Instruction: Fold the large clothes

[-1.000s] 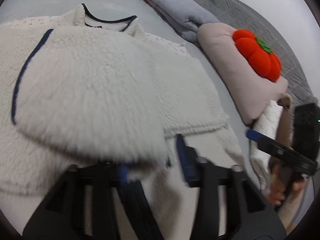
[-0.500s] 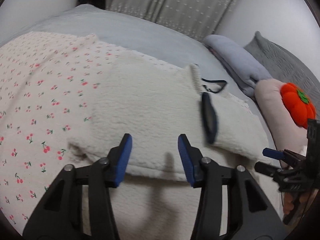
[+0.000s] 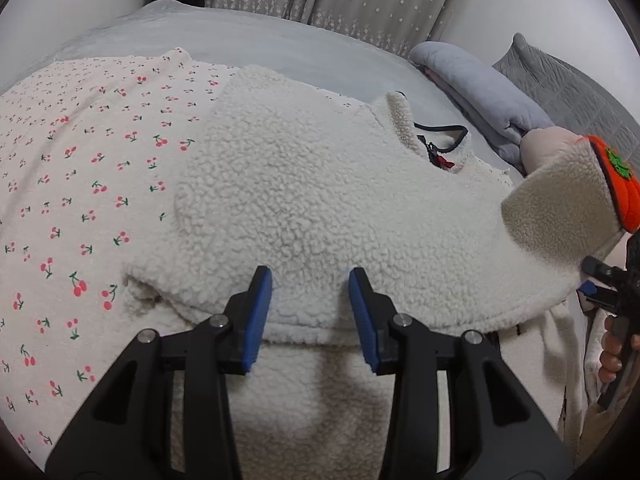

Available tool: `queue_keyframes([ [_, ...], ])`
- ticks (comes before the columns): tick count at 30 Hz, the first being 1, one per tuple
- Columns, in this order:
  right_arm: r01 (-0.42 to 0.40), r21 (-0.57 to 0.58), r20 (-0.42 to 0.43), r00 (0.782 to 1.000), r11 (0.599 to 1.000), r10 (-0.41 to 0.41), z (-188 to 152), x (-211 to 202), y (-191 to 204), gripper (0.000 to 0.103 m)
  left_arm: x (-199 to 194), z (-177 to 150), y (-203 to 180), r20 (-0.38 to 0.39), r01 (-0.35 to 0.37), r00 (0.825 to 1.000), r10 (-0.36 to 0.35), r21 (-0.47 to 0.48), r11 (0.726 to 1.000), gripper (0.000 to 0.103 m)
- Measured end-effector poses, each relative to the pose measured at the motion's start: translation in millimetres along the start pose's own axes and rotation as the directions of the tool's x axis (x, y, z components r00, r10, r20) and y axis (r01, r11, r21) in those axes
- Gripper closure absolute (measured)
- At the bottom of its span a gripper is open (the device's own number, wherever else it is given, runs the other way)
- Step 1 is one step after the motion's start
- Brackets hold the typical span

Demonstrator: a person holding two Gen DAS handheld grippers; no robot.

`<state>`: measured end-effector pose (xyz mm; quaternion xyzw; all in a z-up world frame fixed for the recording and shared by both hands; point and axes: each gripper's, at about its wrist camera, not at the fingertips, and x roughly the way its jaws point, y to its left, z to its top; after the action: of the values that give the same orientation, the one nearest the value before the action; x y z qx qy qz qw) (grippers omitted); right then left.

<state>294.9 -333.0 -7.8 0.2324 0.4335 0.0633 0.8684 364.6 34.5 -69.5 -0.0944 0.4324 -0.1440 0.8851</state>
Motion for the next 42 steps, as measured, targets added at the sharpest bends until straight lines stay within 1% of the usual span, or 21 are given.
queue_keyframes([
  [2, -0.099, 0.093, 0.038, 0.995, 0.991, 0.096, -0.5, -15.5, -27.4, 0.019, -2.7, 0.7, -0.7, 0.005, 0.019, 1.0, -0.019, -0.015, 1.0, 0.056],
  [5, -0.213, 0.239, 0.085, 0.976, 0.947, 0.198, -2.4, -19.1, -63.4, 0.018, -5.4, 2.3, -0.8, 0.016, 0.04, 0.999, -0.039, -0.028, 0.999, 0.056],
  [8, -0.198, 0.319, 0.063, 0.98, 0.927, 0.188, -3.8, 1.7, -87.4, 0.018, -8.4, 3.4, -1.2, 0.044, 0.04, 0.998, -0.039, -0.024, 0.999, 0.056],
  [10, -0.144, 0.32, 0.03, 0.989, 0.936, 0.142, -2.0, 17.0, -88.1, 0.03, -9.8, 3.8, 0.1, 0.072, 0.041, 0.997, -0.039, -0.032, 0.999, 0.056],
  [11, -0.089, 0.291, 0.016, 0.996, 0.953, 0.088, -0.2, 23.1, -82.7, 0.057, -11.6, 3.7, 1.6, 0.098, 0.041, 0.995, -0.037, -0.041, 0.998, 0.056],
  [12, -0.051, 0.257, 0.003, 0.999, 0.965, 0.052, 2.9, 25.0, -73.9, 0.091, -13.3, 3.5, 2.5, 0.118, 0.043, 0.992, -0.037, -0.044, 0.998, 0.056],
  [13, -0.025, 0.202, 0.014, 1.0, 0.979, 0.022, 6.5, 22.7, -62.0, 0.092, -16.6, 3.3, 3.3, 0.15, 0.045, 0.988, -0.039, -0.042, 0.998, 0.056],
  [16, -0.022, 0.069, 0.17, 0.985, 0.997, 0.009, 13.8, -11.0, -34.6, 0.093, -17.2, 2.0, 5.0, 0.177, 0.042, 0.984, -0.035, -0.036, 0.998, 0.056],
  [18, 0.007, 0.006, 0.248, 0.969, 1.0, -0.008, 19.4, -30.6, -25.2, 0.093, -2.1, 0.2, 7.1, 0.101, 0.04, 0.994, -0.035, -0.047, 0.998, 0.057],
  [20, 0.098, -0.009, 0.229, 0.969, 0.995, -0.094, 26.3, -22.9, -31.3, 0.093, 19.7, -5.0, 6.9, 0.001, 0.021, 1.0, -0.021, -0.037, 0.999, 0.062],
  [22, 0.175, -0.002, 0.156, 0.972, 0.985, -0.173, 25.2, -1.5, -46.3, 0.091, 20.8, -5.9, 2.5, 0.004, -0.002, 1.0, 0.002, -0.006, 1.0, 0.062],
  [24, 0.287, -0.018, 0.032, 0.958, 0.958, -0.286, 14.7, 31.2, -61.8, 0.077, 19.6, -4.0, -1.9, -0.012, -0.02, 1.0, 0.02, 0.024, 1.0, 0.062],
  [28, 0.268, 0.021, 0.095, 0.959, 0.963, -0.269, 0.6, 16.0, -65.8, 0.065, 12.2, -2.8, -8.1, 0.01, -0.035, 0.999, 0.034, 0.04, 0.999, 0.062],
  [31, 0.321, -0.021, 0.181, 0.933, 0.947, -0.312, 0.1, -9.6, -48.5, 0.064, 1.4, -1.1, -16.8, 0.063, -0.023, 0.998, 0.019, 0.062, 0.998, 0.062],
  [33, 0.332, -0.059, 0.229, 0.922, 0.942, -0.311, -2.7, -20.8, -34.9, 0.061, 4.5, -2.4, -17.0, 0.057, -0.051, 0.997, 0.047, 0.072, 0.996, 0.061],
  [35, 0.313, -0.092, 0.207, 0.934, 0.945, -0.29, -2.0, -13.6, -31.3, 0.06, 19.6, -4.8, -15.2, -0.001, -0.102, 0.995, 0.102, 0.07, 0.992, 0.061],
  [37, 0.298, -0.085, 0.142, 0.948, 0.951, -0.284, 4.8, 10.6, -36.4, 0.056, 22.4, -7.1, -18.3, 0.012, -0.118, 0.993, 0.117, 0.078, 0.99, 0.06],
  [38, 0.303, -0.072, 0.072, 0.952, 0.95, -0.298, 2.7, 30.1, -47.2, 0.056, 20.3, -5.9, -22.8, 0.012, -0.136, 0.991, 0.135, 0.098, 0.986, 0.06],
  [39, 0.302, -0.075, 0.079, 0.952, 0.95, -0.296, 0.8, 33.1, -48.7, 0.054, 15.3, -4.4, -27.7, 0.01, -0.154, 0.988, 0.154, 0.117, 0.981, 0.059],
  [41, 0.297, -0.074, 0.099, 0.952, 0.952, -0.289, -1.4, 22.0, -47.2, 0.052, 1.5, -4.1, -33.4, 0.01, -0.154, 0.988, 0.154, 0.137, 0.979, 0.05],
  [42, 0.297, -0.069, 0.078, 0.953, 0.952, -0.291, -2.6, 11.9, -45.3, 0.051, -7.0, -4.2, -34.8, 0.018, -0.144, 0.99, 0.143, 0.141, 0.979, 0.038],
])
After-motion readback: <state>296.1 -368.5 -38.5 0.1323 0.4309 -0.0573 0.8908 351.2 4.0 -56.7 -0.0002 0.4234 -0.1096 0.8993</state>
